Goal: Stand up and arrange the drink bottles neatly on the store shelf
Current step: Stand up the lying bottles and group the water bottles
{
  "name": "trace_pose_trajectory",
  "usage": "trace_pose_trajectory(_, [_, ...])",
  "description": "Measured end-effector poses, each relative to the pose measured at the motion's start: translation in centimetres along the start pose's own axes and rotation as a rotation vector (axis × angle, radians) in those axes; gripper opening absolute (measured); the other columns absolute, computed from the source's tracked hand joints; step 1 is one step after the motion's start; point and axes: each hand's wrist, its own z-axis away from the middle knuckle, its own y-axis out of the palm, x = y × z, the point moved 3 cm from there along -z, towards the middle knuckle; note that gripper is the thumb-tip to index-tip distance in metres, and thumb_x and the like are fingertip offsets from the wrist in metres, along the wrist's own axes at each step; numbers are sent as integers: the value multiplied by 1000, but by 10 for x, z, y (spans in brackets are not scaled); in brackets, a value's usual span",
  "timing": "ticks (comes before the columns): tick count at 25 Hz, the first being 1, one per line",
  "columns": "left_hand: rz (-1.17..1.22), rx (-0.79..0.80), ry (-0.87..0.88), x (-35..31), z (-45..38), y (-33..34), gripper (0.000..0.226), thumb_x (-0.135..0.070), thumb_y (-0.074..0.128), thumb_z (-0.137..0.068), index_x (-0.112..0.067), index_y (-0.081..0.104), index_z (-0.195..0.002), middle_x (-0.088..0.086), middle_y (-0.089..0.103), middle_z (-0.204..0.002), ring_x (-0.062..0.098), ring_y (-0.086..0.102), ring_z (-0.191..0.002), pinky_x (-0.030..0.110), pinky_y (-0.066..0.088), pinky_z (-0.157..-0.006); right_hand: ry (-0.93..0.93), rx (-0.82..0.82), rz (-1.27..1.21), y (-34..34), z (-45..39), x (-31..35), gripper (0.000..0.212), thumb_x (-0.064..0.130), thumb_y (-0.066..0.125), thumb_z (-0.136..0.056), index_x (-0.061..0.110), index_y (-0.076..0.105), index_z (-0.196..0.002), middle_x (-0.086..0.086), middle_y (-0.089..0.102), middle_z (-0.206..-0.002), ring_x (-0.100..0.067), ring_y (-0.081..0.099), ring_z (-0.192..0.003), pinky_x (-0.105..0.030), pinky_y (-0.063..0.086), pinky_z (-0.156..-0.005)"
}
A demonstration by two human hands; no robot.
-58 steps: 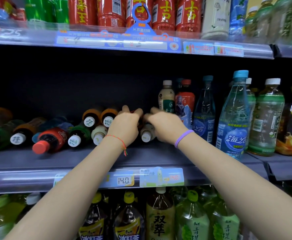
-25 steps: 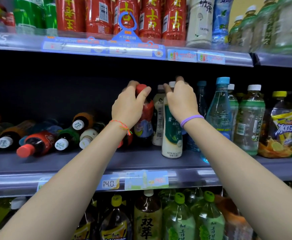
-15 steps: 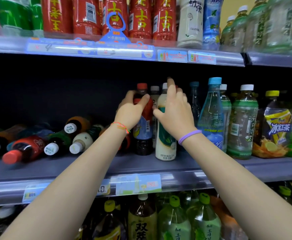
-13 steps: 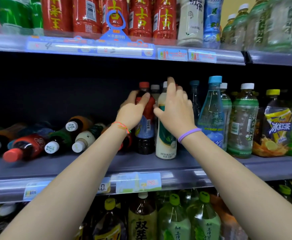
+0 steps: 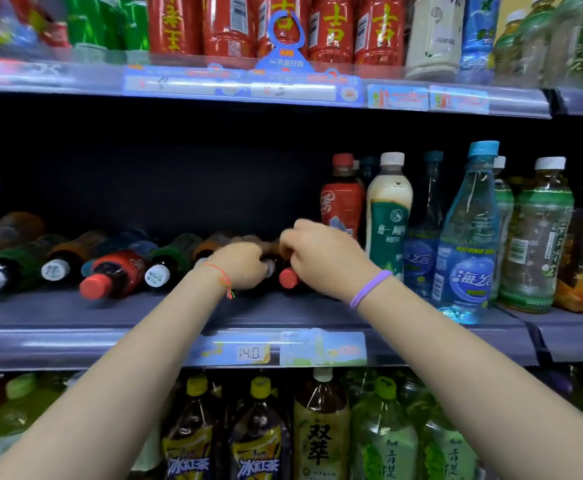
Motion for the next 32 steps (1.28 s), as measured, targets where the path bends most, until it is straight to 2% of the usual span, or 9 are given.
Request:
trace_pose_trajectory(2, [-33,13,77,-2,2,5,47,-32,46,-99,-32,41,-146,14,54,-139,35,49,-126,36,41,-103,8,174,137,23,6,10,25,14,47,-94,16,55,-118,-12,47,-117,-35,62,-93,-37,32,-62])
trace_pose_trajectory(7, [-151,-53,148,-1,2,8,57,-28,47,-93,-37,33,-148,7,51,-136,33,43,-126,45,39,-105,66,194,226,35,7,18,37,3,43,-95,17,46,-129,-15,45,-120,-35,61,-94,-38,36,-62])
trace_pose_trajectory(12, [-207,-176,185,-1,10,0,45,-24,53,-90,-33,49,-134,3,55,-129,31,42,-126,44,37,-101,109,182,161,40,8,14,39,0,47,-91,16,46,-126,-12,45,-118,-35,60,-96,-38,34,-62])
trace_pose_trajectory(16, [-136,-219,181,2,18,2,35,-32,64,-80,-26,54,-113,3,57,-120,30,44,-118,42,35,-97,135,-56,44,15,8,14,25,16,55,-95,15,51,-119,-7,48,-110,-32,59,-92,-38,39,-61])
trace_pose_trajectory(19, [-123,-265,193,-2,21,2,53,-41,70,-74,-19,47,-115,6,60,-119,31,46,-115,40,35,-93,206,-379,-3,-17,-2,12,31,33,59,-95,12,54,-117,-8,51,-107,-29,55,-91,-39,44,-68])
trace_pose_trajectory(22, [-77,-297,187,-1,21,1,55,-46,69,-75,-17,47,-115,7,63,-115,31,49,-114,38,37,-88,310,-637,-188,-33,-16,5,35,35,59,-94,4,55,-111,-13,51,-104,-30,50,-94,-38,40,-79])
trace_pose_trajectory(26, [-39,-331,174,1,22,0,43,-47,68,-75,-23,39,-96,5,63,-107,29,52,-109,38,37,-86,494,-646,-640,-41,-40,-6,25,30,51,-101,8,46,-112,-8,59,-101,-24,55,-88,-31,39,-74])
trace_pose_trajectory(29, [-42,-337,147,-1,24,-2,45,-49,67,-75,-23,35,-92,4,61,-103,28,52,-108,37,36,-85,466,-650,-477,-46,-52,-7,25,22,46,-101,8,50,-120,-16,54,-115,-36,56,-96,-43,46,-80])
trace_pose_trajectory(32, [-102,-345,137,-5,25,-1,50,-49,69,-75,-17,50,-108,3,62,-106,27,50,-109,37,34,-91,459,-454,-149,-32,-56,-5,43,30,56,-92,17,50,-132,-15,46,-124,-38,55,-104,-43,40,-92])
